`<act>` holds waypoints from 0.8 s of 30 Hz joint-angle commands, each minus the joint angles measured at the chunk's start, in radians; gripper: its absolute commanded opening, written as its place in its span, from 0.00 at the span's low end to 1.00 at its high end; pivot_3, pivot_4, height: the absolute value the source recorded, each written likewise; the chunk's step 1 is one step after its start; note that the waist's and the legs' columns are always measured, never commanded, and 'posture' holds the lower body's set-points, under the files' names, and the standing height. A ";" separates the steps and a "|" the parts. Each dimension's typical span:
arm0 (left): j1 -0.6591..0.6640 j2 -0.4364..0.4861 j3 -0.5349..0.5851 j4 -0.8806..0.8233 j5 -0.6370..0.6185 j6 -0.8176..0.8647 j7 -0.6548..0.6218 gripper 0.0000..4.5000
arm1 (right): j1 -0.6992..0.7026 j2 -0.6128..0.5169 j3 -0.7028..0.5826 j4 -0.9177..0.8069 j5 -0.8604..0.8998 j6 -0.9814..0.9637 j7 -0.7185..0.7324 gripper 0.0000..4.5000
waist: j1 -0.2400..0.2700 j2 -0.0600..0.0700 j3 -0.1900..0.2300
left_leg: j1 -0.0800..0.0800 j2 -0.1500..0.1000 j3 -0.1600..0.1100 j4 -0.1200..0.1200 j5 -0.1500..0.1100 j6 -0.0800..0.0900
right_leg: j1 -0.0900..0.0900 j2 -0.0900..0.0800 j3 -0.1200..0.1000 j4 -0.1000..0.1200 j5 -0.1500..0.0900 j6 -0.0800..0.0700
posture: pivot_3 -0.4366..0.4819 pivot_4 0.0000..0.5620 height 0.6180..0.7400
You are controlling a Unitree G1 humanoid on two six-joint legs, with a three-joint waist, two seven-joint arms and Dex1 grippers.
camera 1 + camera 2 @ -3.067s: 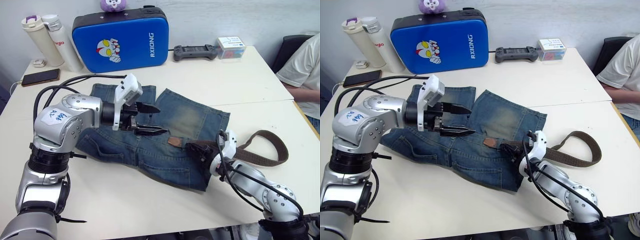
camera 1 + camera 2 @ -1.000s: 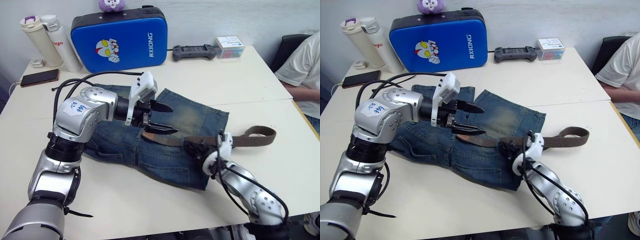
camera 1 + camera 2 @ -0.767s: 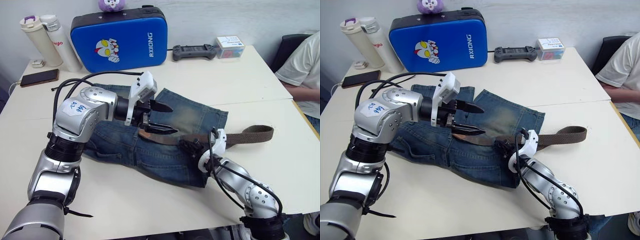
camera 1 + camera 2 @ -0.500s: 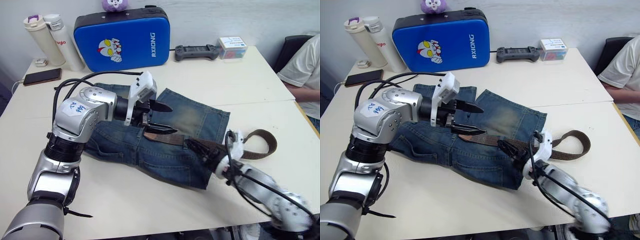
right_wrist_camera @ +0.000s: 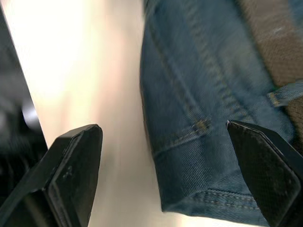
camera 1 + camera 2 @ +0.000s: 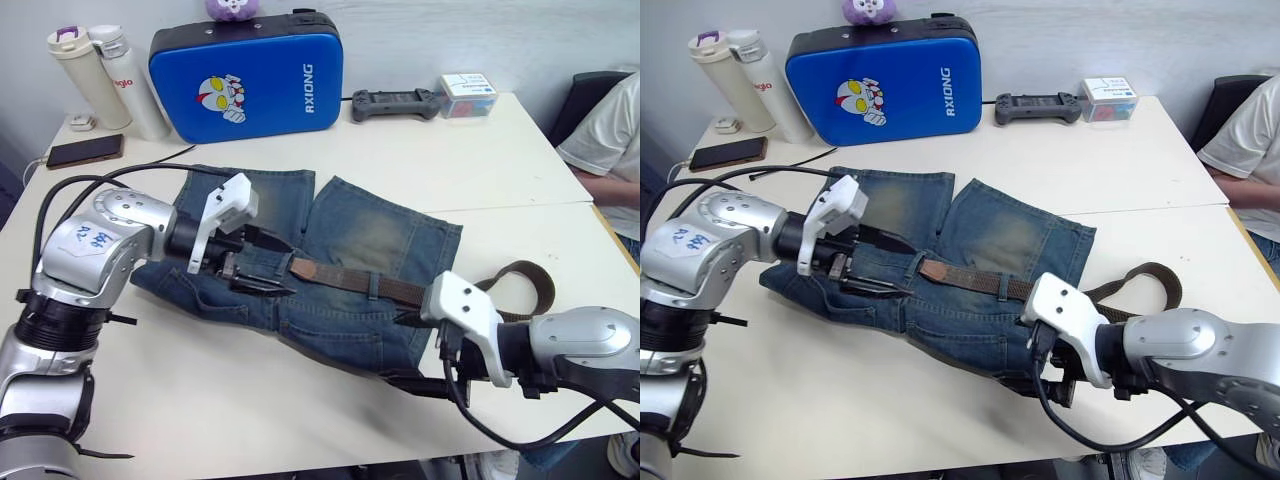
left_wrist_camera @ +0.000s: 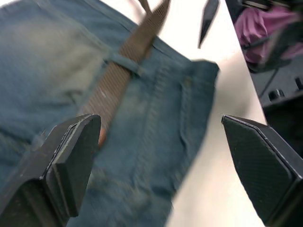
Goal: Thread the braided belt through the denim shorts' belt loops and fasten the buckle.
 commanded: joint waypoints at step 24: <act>-0.009 -0.015 0.016 -0.039 -0.026 -0.028 -0.012 1.00 | 0.178 -0.129 0.215 1.063 -1.298 -1.454 0.443 0.04 | 0.035 0.000 0.000 | 0.000 -0.002 0.001 0.009 -0.003 0.003 | 0.006 0.000 0.000 -0.001 0.002 0.004 | 0.48 0.27 1.00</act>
